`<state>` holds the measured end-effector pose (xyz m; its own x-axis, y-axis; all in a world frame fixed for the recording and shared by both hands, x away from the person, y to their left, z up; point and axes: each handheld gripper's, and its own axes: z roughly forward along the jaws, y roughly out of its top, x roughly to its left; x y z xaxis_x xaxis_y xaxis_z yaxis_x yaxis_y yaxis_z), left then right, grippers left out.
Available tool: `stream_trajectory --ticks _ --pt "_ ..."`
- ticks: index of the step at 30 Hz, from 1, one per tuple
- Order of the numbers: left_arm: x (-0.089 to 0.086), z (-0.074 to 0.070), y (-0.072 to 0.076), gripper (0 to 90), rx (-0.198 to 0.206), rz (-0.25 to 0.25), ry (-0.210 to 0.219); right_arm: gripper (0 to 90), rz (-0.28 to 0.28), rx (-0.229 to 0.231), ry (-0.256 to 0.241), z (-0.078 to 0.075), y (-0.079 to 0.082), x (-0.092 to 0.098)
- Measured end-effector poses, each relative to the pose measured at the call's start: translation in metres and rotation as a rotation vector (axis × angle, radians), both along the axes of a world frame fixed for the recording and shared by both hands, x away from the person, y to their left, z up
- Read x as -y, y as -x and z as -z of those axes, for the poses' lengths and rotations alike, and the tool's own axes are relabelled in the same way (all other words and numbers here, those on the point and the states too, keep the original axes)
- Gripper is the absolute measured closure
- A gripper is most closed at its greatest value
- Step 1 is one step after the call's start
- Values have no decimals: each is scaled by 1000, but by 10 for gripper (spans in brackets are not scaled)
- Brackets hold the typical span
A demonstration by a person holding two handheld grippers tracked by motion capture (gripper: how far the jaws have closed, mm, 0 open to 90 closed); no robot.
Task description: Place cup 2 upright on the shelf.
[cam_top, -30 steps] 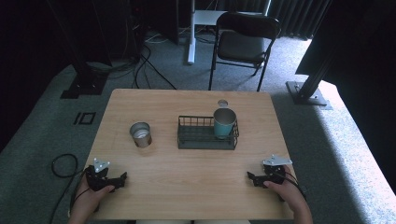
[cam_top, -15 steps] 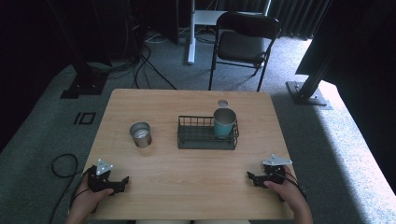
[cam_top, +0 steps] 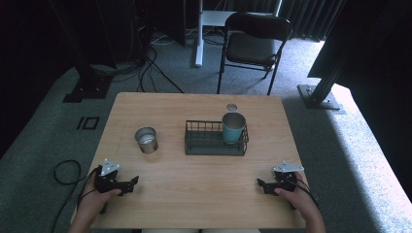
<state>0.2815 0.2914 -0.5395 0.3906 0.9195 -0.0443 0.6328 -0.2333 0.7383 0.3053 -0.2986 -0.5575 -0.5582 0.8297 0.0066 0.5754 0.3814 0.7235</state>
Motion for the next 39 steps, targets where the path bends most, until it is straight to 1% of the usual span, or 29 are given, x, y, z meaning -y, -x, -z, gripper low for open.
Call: stream_trajectory --ticks 4,6,11,14,17,20,27,31,38,39 --pt "3 -4 -5 21 6 13 -2 114 0 0 0 0 0 0" --pt "5 -5 -8 21 14 10 -2 114 0 0 0 0 0 0" --pt "8 -10 -16 21 42 6 16 114 0 0 1 0 0 0" --pt "10 -12 -21 21 42 20 10 114 0 0 1 0 0 0" --pt "11 -13 -27 21 46 18 11 114 0 0 0 0 0 0" --pt "13 -13 -32 21 54 10 26 114 0 0 0 0 0 0" --pt "16 -16 -45 21 90 -4 51 114 1 -1 0 0 0 0" --pt "19 -17 -54 21 116 -8 59 114 0 0 1 0 0 0" --pt "25 -18 -64 21 134 0 62 114 0 0 0 0 0 0" --pt "26 -19 -66 21 138 -6 64 114 -1 0 1 0 0 0"
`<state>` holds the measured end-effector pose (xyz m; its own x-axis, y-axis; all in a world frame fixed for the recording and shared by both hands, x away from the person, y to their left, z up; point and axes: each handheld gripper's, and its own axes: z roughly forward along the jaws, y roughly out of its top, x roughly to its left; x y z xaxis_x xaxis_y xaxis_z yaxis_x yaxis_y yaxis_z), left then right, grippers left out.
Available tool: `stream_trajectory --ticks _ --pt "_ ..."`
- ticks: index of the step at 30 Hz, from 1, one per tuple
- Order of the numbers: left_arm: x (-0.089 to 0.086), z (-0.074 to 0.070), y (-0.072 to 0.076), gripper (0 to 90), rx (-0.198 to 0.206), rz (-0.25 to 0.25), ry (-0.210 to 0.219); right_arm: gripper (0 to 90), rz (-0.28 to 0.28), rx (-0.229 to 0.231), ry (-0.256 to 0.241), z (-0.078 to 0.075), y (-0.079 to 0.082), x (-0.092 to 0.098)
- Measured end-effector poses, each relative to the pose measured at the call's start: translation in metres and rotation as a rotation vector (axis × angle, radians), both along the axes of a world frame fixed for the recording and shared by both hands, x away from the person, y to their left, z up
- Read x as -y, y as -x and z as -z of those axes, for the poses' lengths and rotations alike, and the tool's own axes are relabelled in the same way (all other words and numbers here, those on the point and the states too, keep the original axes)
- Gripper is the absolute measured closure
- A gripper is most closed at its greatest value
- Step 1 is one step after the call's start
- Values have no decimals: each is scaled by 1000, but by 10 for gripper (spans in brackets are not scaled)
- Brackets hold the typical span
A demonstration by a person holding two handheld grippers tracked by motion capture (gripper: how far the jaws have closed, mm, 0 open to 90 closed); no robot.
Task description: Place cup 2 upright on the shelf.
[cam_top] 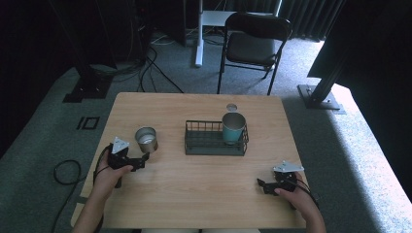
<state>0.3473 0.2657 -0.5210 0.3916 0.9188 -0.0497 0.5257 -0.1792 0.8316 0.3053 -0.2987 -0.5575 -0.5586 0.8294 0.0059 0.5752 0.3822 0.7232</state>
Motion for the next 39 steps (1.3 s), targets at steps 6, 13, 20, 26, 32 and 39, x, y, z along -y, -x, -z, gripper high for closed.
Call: stream_trajectory --ticks 6,13,20,26,32,39 --pt "3 0 -10 21 17 -16 6 114 0 0 0 0 0 0" --pt "9 -3 -20 21 56 -25 6 114 0 0 0 0 0 0" --pt "12 -6 -29 21 78 -18 -8 114 0 0 -1 0 0 0" --pt "17 -4 -36 21 104 -23 -22 114 0 0 -1 0 0 0" --pt "23 -2 -41 20 97 -15 -31 114 0 0 -1 0 0 0" --pt "30 0 -49 21 107 -17 -43 114 0 0 -1 0 0 0"
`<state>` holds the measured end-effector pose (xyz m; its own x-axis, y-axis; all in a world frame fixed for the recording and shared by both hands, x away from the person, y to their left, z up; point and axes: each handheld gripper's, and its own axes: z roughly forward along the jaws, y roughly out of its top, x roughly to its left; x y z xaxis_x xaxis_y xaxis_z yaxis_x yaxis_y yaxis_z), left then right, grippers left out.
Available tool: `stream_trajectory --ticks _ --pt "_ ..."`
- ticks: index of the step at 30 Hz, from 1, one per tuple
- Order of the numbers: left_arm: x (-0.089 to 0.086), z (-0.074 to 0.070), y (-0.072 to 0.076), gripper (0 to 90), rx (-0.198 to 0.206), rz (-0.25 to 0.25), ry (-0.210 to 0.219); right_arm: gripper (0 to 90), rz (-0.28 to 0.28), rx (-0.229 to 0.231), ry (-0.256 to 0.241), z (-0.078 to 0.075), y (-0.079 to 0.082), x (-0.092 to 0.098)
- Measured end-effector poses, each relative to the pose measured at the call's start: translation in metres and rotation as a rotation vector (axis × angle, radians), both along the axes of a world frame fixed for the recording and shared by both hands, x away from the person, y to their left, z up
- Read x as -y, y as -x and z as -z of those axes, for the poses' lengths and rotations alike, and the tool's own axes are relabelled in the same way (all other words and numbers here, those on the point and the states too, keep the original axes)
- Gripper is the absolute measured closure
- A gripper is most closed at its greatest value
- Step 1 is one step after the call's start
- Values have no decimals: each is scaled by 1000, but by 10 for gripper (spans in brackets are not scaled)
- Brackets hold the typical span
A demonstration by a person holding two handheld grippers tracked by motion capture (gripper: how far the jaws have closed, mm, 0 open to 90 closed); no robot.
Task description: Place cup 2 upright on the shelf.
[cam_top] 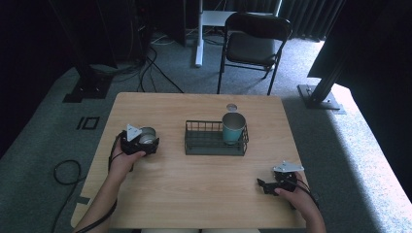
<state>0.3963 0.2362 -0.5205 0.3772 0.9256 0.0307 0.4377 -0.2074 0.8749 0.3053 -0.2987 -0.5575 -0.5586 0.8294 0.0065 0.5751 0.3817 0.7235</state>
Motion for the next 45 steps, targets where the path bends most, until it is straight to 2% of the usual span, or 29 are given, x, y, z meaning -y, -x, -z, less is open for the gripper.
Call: stream_trajectory --ticks 4,10,14,15,18,20,24,31,38,42,45 --pt "4 1 -4 21 16 -4 0 114 0 0 0 0 0 0" --pt "8 2 -9 21 5 -16 -14 114 0 0 0 0 0 0" --pt "9 3 -10 62 2 -33 -31 114 0 0 -1 0 0 0" --pt "9 2 -10 122 9 -36 -36 115 0 0 -1 0 0 0" --pt "10 2 -9 137 15 -16 -41 115 -1 0 -1 0 0 0" --pt "10 2 -9 138 14 -19 -37 115 -1 0 -1 0 0 0" --pt "10 0 -10 139 8 -10 -2 115 0 0 -1 0 0 0" --pt "14 -12 -9 140 16 3 1 115 0 0 -1 0 0 0" --pt "16 -32 -8 139 37 20 44 115 0 0 -1 0 0 0" --pt "20 -46 -7 139 48 37 35 115 0 -1 0 0 0 0" --pt "23 -55 -7 139 52 49 44 115 0 0 0 0 0 0"
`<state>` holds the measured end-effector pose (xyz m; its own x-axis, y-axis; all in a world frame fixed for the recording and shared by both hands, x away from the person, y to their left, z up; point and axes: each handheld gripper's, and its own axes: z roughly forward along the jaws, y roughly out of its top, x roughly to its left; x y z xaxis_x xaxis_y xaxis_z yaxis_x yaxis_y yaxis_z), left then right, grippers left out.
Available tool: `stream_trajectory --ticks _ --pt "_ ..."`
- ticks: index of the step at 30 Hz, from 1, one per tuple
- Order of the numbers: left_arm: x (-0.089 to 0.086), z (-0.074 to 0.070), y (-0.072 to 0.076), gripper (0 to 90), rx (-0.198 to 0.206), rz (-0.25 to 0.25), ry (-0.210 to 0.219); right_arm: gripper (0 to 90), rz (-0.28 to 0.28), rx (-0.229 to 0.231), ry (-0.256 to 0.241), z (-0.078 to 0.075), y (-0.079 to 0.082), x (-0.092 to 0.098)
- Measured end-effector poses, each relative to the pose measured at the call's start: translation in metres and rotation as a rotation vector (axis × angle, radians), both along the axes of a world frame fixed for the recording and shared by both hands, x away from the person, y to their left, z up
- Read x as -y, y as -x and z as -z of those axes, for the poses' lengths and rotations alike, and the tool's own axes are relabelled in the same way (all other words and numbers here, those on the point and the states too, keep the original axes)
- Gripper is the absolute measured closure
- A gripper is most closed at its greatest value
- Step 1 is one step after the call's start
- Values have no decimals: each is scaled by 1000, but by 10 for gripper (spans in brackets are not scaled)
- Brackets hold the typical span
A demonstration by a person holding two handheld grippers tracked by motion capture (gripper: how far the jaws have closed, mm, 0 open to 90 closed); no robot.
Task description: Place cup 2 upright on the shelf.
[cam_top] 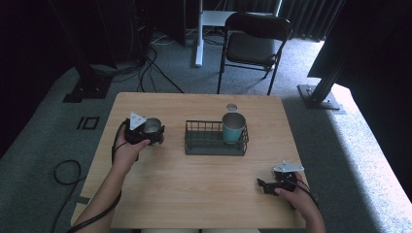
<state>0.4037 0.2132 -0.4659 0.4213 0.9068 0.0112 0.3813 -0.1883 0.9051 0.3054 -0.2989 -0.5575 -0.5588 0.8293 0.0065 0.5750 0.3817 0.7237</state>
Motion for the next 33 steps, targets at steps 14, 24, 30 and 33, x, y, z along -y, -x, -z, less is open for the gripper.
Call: stream_trajectory --ticks 14,24,30,33 --pt "22 -47 -2 139 74 59 -1 115 0 0 0 0 0 0" --pt "47 -63 -4 139 91 104 9 115 0 0 0 0 0 0" --pt "62 -72 -7 139 106 135 6 115 0 0 0 0 0 0" --pt "69 -75 -8 139 108 145 12 115 1 0 -1 0 0 0"
